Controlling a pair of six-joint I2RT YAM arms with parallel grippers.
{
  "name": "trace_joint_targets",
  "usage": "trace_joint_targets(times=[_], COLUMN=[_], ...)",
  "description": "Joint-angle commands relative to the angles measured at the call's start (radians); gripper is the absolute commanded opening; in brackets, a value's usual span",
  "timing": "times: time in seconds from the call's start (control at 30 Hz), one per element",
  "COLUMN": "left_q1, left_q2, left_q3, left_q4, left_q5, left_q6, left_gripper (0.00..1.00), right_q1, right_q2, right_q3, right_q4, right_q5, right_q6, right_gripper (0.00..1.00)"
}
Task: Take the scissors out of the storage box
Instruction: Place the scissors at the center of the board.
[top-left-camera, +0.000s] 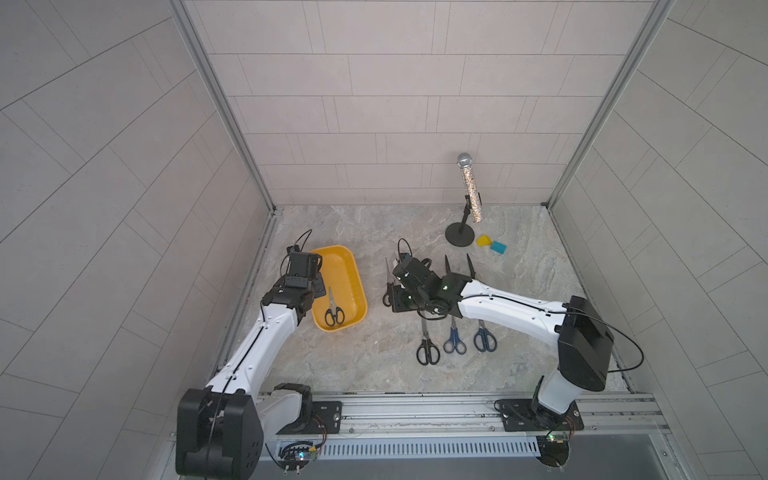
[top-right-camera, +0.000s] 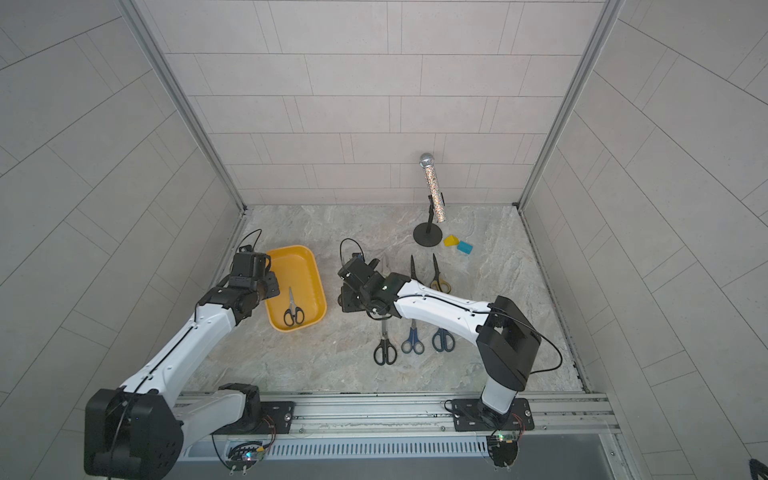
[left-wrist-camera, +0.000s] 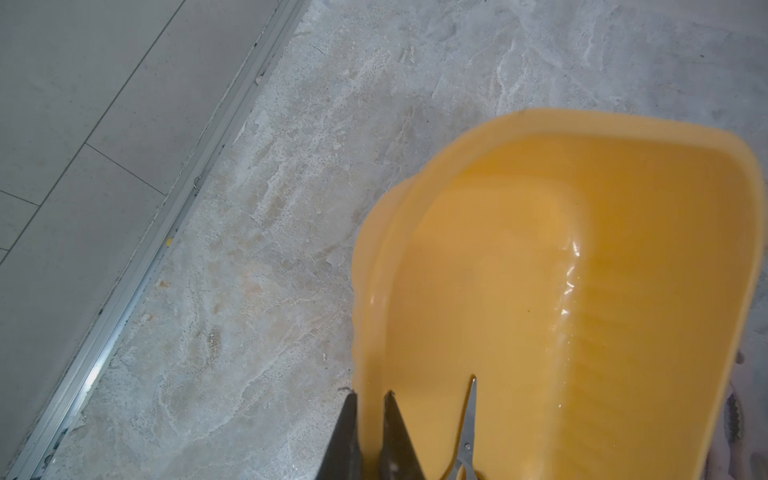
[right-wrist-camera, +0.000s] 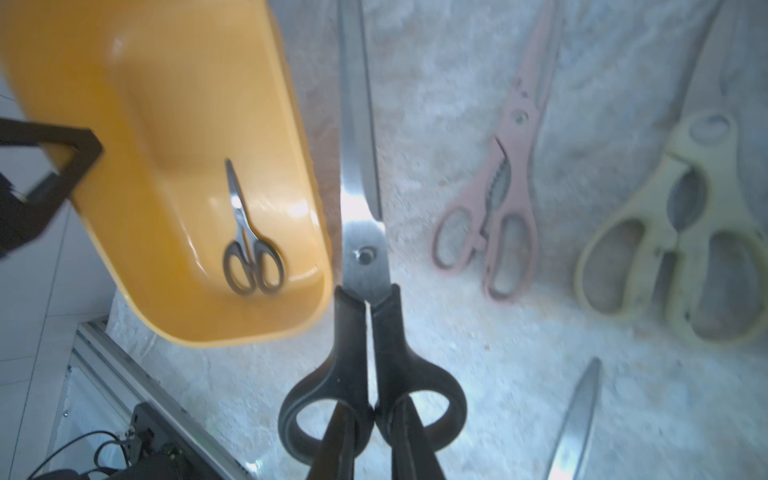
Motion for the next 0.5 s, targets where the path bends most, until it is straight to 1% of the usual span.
trace_joint_targets(times=[0.0,0.13,0.27,0.4,0.47], left_q1=[0.002,0.002,0.001,0.001,0.001], left_q2=[-0.033,-0.037,-0.043,-0.052,-0.055], left_q3=[-0.010,-0.012,-0.022,-0.036,-0.040], left_q4=[0.002,0.006,0.021,0.043,0.049], left_q5=[-0.026,-0.027,-0.036,-0.042,-0.046], left_q6=[0.001,0.001,0.007,0.014,0.014], left_gripper=[0.00,0.00,0.00,0.00,0.00], right_q1=[0.031,0.075,0.125,0.155,0.172], right_q2=[-0.061,-0.075,-0.059,0.016,0.056], right_q3=[-0.072,-0.120,-0.169,-0.172,-0.158], right_q4=[-0.077,-0.109,-0.070,-0.013,-0.006], right_q5=[0.017,0.009,0.004,-0.066,-0.081], right_q6=[0.114,0.175,0.245,0.300,0.317], right_gripper=[0.00,0.00,0.00,0.00,0.00])
